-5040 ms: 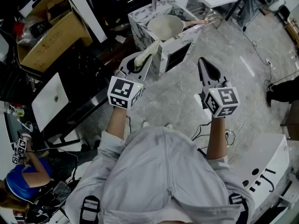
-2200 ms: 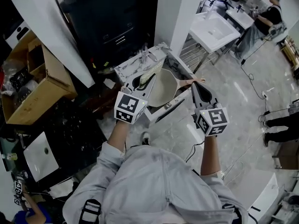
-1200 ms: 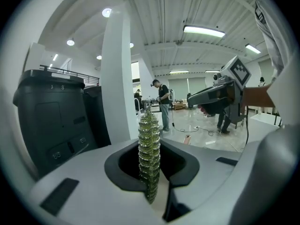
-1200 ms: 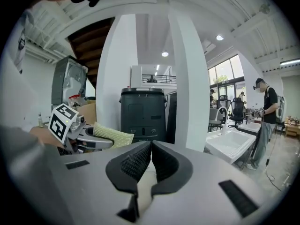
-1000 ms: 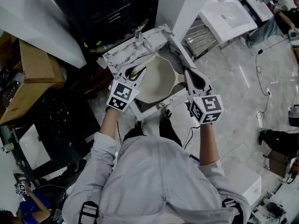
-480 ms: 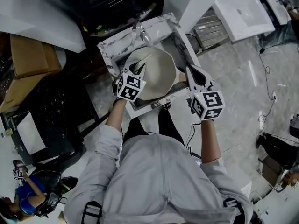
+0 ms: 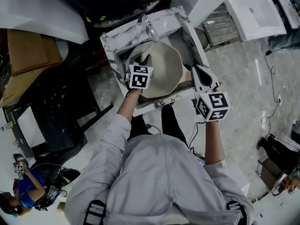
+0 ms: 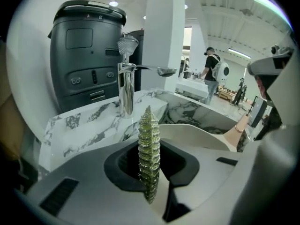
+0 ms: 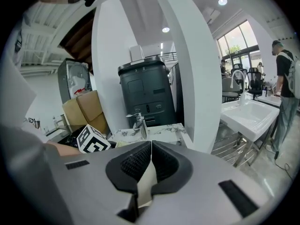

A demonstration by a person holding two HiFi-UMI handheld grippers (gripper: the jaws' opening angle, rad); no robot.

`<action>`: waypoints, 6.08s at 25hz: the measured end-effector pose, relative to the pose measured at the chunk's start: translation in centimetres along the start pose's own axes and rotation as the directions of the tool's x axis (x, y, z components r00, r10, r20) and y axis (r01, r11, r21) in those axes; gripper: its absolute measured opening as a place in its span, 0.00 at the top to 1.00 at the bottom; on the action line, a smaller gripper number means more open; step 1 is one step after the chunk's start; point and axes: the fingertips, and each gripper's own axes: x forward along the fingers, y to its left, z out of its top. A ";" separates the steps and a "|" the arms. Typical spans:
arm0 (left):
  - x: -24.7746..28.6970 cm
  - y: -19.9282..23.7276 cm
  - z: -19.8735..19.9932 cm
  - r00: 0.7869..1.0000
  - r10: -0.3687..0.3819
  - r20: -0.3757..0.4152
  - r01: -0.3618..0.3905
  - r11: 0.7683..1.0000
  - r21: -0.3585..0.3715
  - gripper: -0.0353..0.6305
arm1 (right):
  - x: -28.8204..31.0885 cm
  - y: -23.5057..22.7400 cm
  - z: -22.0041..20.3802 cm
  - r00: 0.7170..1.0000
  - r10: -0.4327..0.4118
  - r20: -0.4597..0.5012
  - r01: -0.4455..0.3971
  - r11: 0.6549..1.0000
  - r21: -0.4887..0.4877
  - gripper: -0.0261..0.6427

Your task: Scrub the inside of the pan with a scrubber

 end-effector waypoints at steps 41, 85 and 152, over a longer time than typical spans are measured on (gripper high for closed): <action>11.2 -5.0 -2.6 0.995 -0.081 -0.060 0.083 0.996 0.020 0.84 | 1.1 -4.7 -5.7 0.992 -0.085 -0.089 0.093 0.992 0.090 0.91; 4.7 -17.2 -6.2 0.704 -0.621 -0.344 0.707 0.567 0.423 0.84 | -2.0 -4.0 -6.6 0.979 -0.182 -0.089 0.194 0.970 0.149 0.91; -8.6 -10.4 -18.8 0.037 -0.278 -0.960 0.999 -0.001 0.039 0.84 | -2.4 -1.2 -8.2 0.982 -0.133 -0.137 0.150 0.981 0.121 0.91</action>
